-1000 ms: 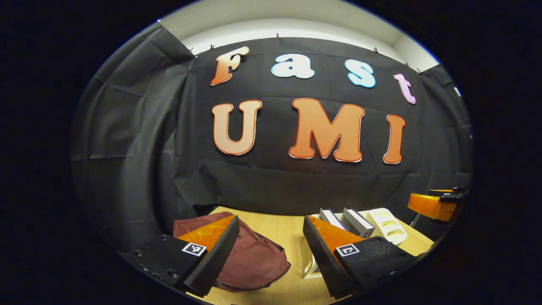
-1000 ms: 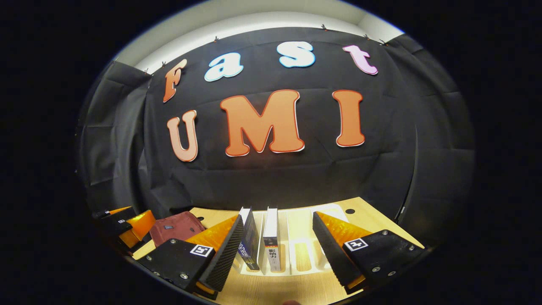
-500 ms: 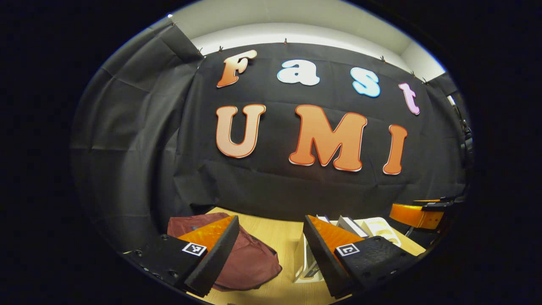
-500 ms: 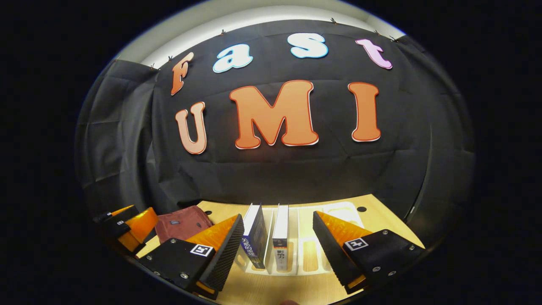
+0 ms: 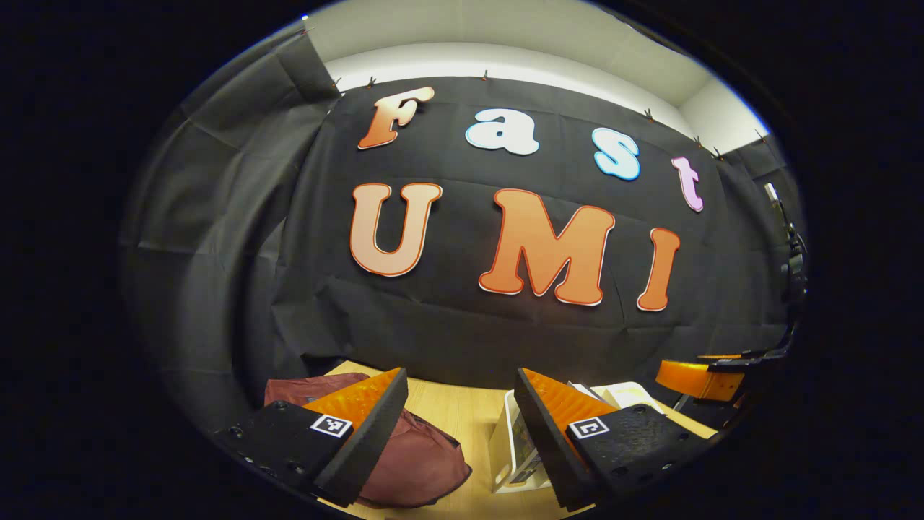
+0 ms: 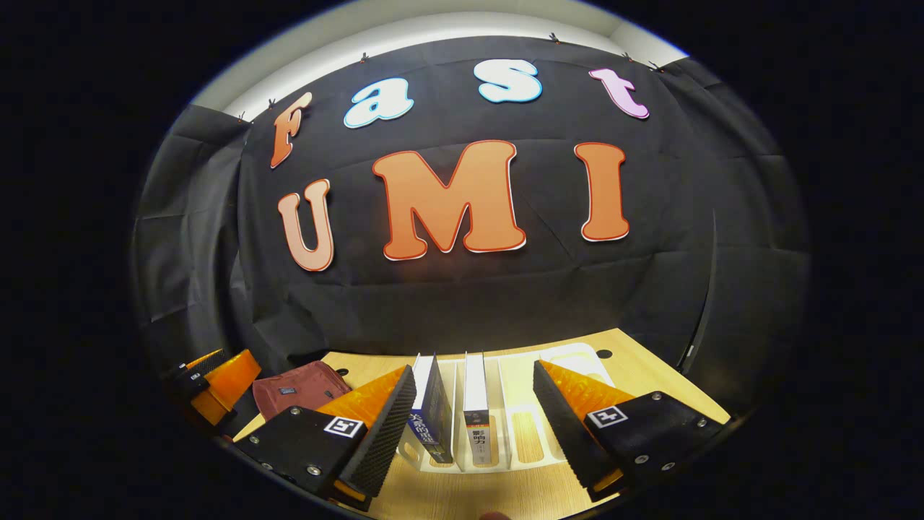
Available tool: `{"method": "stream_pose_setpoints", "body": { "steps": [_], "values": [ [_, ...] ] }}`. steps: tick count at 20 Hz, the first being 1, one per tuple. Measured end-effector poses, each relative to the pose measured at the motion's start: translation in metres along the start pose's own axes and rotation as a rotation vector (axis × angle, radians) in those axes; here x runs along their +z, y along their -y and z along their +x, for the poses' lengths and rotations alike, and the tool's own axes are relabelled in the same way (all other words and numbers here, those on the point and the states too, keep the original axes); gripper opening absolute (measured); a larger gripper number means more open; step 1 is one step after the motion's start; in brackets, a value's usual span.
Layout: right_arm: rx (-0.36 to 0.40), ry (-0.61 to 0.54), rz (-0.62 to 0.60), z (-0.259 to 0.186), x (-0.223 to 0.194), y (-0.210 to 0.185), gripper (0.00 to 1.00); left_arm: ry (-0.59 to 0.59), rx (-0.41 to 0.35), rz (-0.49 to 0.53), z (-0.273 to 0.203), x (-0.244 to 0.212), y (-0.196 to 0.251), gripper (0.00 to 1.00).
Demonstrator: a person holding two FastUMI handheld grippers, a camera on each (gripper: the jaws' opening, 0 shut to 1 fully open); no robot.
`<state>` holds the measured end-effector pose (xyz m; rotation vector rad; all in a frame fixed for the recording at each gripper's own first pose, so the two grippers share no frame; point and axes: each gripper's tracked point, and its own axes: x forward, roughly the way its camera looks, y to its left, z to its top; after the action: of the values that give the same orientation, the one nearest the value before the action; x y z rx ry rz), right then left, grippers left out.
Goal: Open the schoolbag, grab two books from the bookshelf and put them into the schoolbag.
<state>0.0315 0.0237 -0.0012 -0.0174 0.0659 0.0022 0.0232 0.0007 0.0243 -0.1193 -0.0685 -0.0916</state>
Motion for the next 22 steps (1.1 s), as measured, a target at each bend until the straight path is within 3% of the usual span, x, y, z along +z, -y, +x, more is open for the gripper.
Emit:
{"method": "stream_pose_setpoints", "body": {
  "steps": [3, 8, 13, 22],
  "values": [
    [-0.014, 0.003, -0.005, -0.003, 0.0, 0.003, 0.97, -0.084, -0.014, 0.031, 0.003, -0.015, -0.002, 0.94],
    [-0.03, 0.004, -0.018, -0.005, 0.0, 0.008, 0.97, -0.079, 0.015, -0.004, 0.003, -0.014, -0.01, 0.94],
    [-0.018, -0.015, 0.003, 0.0, -0.003, 0.007, 0.96, -0.034, 0.051, 0.127, 0.004, -0.006, -0.014, 0.95],
    [-0.021, -0.029, -0.006, 0.01, -0.006, 0.014, 0.96, -0.061, 0.049, 0.084, 0.009, -0.016, -0.008, 0.95]
  ]
}}
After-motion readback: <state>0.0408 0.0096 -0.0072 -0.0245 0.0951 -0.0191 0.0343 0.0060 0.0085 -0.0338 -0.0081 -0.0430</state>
